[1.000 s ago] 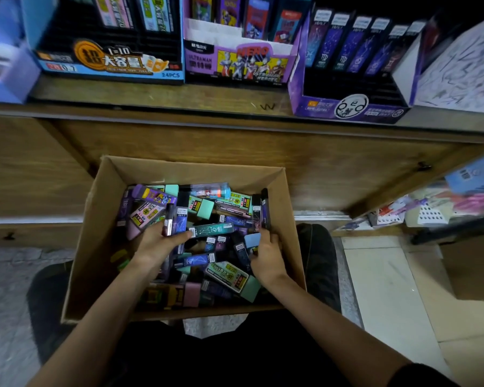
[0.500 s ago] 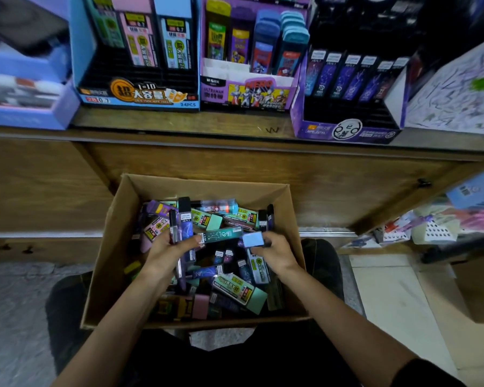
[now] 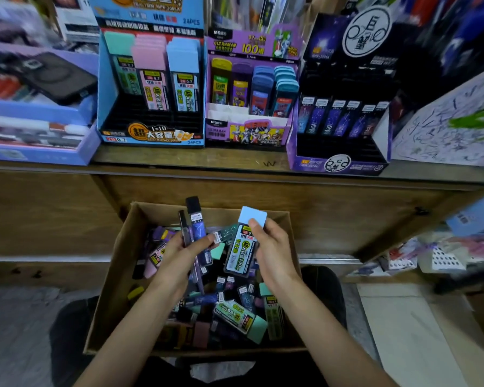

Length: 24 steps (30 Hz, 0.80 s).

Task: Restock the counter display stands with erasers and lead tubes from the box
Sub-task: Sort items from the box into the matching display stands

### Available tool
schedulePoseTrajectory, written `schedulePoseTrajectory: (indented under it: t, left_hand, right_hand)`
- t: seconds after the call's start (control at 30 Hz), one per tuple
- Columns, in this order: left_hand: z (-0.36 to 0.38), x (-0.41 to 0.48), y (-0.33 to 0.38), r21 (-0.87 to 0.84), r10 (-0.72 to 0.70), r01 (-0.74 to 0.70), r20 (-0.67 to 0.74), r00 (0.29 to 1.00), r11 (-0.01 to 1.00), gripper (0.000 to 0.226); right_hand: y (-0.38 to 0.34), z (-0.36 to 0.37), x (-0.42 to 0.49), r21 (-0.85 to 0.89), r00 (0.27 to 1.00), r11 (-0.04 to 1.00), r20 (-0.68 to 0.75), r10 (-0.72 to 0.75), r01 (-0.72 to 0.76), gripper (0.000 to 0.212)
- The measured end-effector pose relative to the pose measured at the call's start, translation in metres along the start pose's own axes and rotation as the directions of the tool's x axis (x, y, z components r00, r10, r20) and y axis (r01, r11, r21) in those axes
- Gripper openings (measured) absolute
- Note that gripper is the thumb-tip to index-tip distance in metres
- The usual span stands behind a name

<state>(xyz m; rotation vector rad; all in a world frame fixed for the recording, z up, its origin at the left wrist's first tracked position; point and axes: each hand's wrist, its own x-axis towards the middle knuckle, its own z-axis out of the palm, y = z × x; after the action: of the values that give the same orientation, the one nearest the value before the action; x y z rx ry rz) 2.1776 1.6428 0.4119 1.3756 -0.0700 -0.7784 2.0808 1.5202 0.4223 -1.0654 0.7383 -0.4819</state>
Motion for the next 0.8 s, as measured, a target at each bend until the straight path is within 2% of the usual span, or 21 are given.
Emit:
schedulePoseTrajectory:
  t: [0.17, 0.3, 0.5, 0.67, 0.8]
  left_hand:
    - [-0.005, -0.002, 0.022, 0.195, -0.029, 0.005, 0.12, 0.992, 0.981, 0.025]
    - [0.002, -0.005, 0.042, 0.272, 0.019, -0.076, 0.208, 0.978, 0.959, 0.019]
    - [0.009, -0.002, 0.07, 0.283, 0.177, -0.226, 0.188, 0.966, 0.932, 0.021]
    - [0.002, 0.004, 0.101, 0.202, 0.273, -0.293, 0.119, 0.955, 0.935, 0.019]
    - [-0.014, 0.006, 0.134, 0.21, 0.373, -0.379, 0.069, 0.925, 0.901, 0.016]
  right_hand:
    - [-0.026, -0.001, 0.008, -0.206, 0.988, 0.978, 0.152, -0.011, 0.043, 0.014]
    - [-0.045, 0.004, 0.011, -0.209, 0.976, 0.975, 0.218, -0.024, 0.071, 0.015]
    - [-0.09, 0.011, 0.015, -0.289, 0.956, 0.924, 0.224, -0.189, 0.25, 0.013]
    - [-0.145, 0.022, 0.026, -0.414, 0.924, 0.828, 0.227, -0.307, 0.377, 0.012]
    - [-0.189, 0.052, 0.038, -0.466, 0.893, 0.763, 0.278, -0.354, 0.448, 0.008]
